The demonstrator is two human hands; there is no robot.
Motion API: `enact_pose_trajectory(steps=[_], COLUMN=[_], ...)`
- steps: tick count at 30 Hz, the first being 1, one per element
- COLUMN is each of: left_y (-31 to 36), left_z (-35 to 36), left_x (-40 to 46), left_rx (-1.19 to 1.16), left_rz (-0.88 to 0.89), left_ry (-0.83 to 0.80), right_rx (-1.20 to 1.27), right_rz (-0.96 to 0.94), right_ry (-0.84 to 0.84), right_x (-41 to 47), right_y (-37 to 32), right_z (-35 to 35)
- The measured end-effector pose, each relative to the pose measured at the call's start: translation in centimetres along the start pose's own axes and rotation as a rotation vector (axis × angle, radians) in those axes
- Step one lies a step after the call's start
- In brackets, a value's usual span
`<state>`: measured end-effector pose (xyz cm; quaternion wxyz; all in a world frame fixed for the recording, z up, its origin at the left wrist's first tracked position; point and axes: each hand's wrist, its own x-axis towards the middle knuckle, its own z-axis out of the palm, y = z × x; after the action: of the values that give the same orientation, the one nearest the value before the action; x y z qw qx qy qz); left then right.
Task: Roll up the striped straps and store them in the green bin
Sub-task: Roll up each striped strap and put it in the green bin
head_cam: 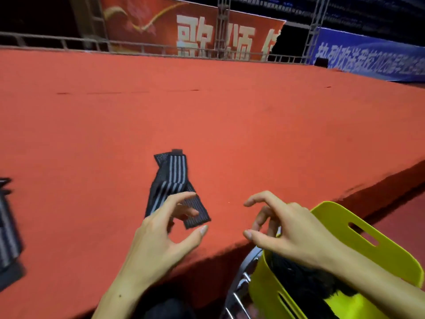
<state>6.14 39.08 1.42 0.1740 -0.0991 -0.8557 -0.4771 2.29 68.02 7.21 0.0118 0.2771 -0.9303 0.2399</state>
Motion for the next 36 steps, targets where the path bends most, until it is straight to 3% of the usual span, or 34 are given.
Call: enact_pose_trajectory(steps=[10, 21, 25, 30, 36], left_y=[-7.2, -13.5, -14.2, -15.3, -15.3], left_z=[-13.7, -12.3, -10.1, -9.0, -8.8], left_x=[-4.2, 0.2, 2.7, 5.2, 6.7], left_rx=[0.187, 0.149, 0.146, 0.153, 0.108], left_rz=[-0.212, -0.27, -0.256, -0.284, -0.342], left_ry=[0.217, 0.117, 0.07, 0.046, 0.025], right_rx=[-0.007, -0.168, 0.064, 0.425, 0.56], right_rz=[-0.185, 0.021, 0.049, 0.09, -0.125], right_ry=[-0.06, -0.097, -0.128, 0.083, 0.067], right_x=[13.0, 22.8, 24.9, 26.9, 24.8], right_y=[-8.1, -2.0, 0.1, 0.2, -4.6], right_z=[7.7, 14.3, 16.8, 18.9, 17.1])
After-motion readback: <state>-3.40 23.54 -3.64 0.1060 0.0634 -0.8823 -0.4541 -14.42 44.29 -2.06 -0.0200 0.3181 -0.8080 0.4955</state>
